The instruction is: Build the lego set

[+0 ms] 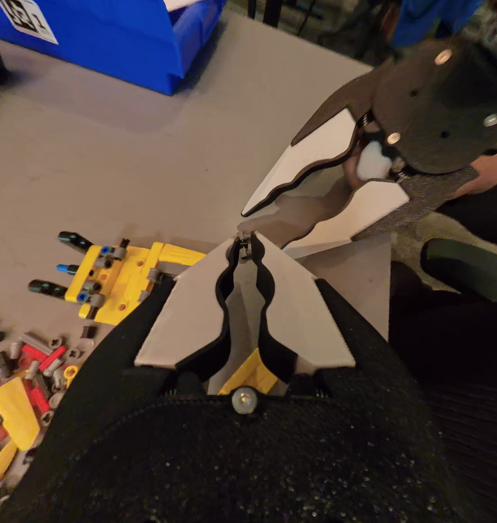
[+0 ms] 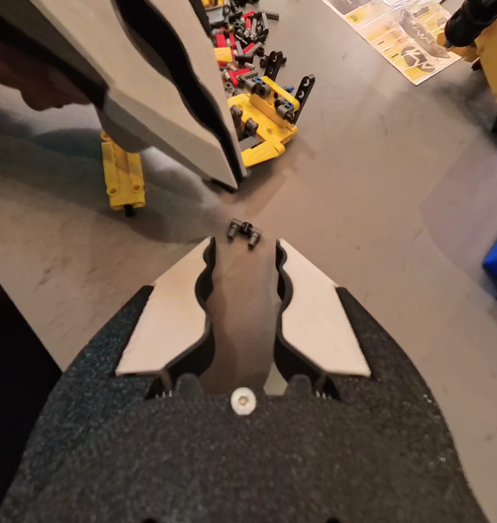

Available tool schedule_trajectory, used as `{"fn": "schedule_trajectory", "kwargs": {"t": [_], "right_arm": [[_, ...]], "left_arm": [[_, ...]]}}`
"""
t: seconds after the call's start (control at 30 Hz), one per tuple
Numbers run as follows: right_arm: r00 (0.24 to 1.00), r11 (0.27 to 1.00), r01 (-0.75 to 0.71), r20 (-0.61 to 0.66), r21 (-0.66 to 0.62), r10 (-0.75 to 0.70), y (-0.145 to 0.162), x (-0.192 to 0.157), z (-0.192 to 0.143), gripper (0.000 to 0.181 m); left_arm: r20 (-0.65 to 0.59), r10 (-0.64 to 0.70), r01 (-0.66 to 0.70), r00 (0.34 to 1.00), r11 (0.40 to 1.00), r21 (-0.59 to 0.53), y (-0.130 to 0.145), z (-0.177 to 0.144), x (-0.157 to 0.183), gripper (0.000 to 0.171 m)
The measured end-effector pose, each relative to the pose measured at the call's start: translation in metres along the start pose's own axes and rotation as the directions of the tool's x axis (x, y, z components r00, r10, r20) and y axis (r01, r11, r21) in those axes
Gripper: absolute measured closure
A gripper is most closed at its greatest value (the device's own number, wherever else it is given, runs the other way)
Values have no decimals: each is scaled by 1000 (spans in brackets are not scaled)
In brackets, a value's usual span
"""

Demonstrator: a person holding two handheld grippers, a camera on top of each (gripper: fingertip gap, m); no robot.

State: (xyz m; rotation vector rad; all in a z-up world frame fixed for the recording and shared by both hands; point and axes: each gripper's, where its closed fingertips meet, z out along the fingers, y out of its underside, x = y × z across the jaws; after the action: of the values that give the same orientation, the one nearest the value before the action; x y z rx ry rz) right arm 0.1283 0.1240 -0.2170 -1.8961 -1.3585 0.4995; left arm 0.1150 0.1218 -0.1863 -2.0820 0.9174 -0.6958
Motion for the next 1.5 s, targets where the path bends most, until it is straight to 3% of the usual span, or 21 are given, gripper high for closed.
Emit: {"fn": "schedule_trajectory", "kwargs": {"t": [0.2,0.27,0.33,0.5,0.63,0.73,0.83,0.93,1.0,1.17,1.5], "right_arm": [[999,999,-43,-29,-30,42,-1,2,8,140],[997,997,-69,-43,-42,67,-3,1,12,140],[996,995,-81,-48,-50,78,-5,0,17,157],[997,998,-60,-43,-11,59,-17,11,20,157],[996,986,8,-87,167,6,-71,43,7,157],[987,931,107,-151,349,-57,-135,71,-14,157],[986,805,165,-76,571,-148,-200,72,-29,157],[985,750,92,52,655,-166,-232,72,-14,158],[967,776,2,198,631,-163,-224,55,-1,158],[977,826,19,167,564,-136,-185,61,29,158],[952,845,-185,305,502,27,-169,85,42,158]], "left_arm": [[-66,-128,133,990,988,76,-4,-26,-13,164],[-54,-127,131,990,989,73,-3,-29,-20,163],[-50,-113,116,992,991,72,-6,-30,-23,162],[-27,-32,34,999,995,94,-28,-40,-33,158],[14,14,-16,1000,990,137,-50,-50,-54,151],[5,-11,10,1000,974,227,-69,-64,-71,147],[-32,-27,38,999,908,416,-94,-89,-85,107],[-30,-68,73,997,823,563,-96,-116,-102,98],[-15,-88,80,996,806,587,-86,-124,-112,99],[-52,-134,141,990,830,539,-73,-115,-123,103],[-79,-199,212,977,847,488,-59,-102,-134,108]]}}
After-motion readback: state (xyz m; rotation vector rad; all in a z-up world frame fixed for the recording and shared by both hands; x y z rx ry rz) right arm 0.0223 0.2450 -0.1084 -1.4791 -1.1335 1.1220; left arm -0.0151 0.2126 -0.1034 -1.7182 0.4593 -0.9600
